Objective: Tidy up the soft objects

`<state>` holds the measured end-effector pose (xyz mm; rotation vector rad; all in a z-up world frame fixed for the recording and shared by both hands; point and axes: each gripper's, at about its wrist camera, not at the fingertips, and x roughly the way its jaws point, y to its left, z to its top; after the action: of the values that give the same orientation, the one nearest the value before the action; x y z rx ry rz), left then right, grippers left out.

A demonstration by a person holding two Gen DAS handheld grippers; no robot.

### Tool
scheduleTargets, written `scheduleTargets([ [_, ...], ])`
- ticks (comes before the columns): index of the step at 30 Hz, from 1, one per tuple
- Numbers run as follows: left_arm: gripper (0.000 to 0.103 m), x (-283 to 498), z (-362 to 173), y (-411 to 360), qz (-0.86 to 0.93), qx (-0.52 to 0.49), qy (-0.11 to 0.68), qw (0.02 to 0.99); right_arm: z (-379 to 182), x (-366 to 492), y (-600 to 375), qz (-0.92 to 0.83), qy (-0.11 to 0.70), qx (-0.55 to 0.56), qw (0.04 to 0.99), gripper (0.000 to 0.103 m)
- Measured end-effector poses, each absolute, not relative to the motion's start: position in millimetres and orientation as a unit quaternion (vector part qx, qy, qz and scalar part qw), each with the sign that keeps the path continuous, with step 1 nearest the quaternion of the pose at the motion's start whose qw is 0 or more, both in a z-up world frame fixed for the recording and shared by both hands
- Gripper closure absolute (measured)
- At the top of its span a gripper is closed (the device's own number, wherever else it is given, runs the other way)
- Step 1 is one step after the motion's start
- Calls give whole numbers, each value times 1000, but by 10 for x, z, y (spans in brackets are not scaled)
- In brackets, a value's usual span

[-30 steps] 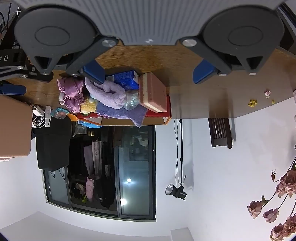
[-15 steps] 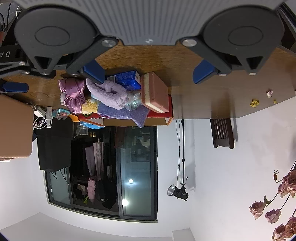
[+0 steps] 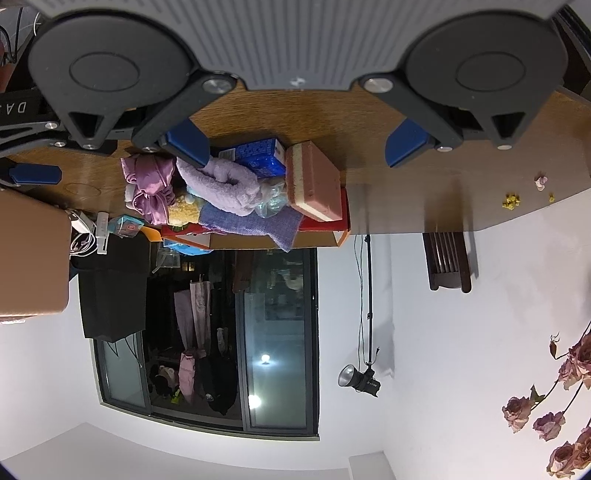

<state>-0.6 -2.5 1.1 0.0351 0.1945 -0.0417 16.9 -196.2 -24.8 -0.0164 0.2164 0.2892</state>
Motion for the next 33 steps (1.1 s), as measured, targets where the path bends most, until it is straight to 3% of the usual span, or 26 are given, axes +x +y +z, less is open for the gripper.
scheduleTargets([
  [33,0,8,9,-10,-21,17,98,995,-261,169,-1957,142,111,-7,984,0],
])
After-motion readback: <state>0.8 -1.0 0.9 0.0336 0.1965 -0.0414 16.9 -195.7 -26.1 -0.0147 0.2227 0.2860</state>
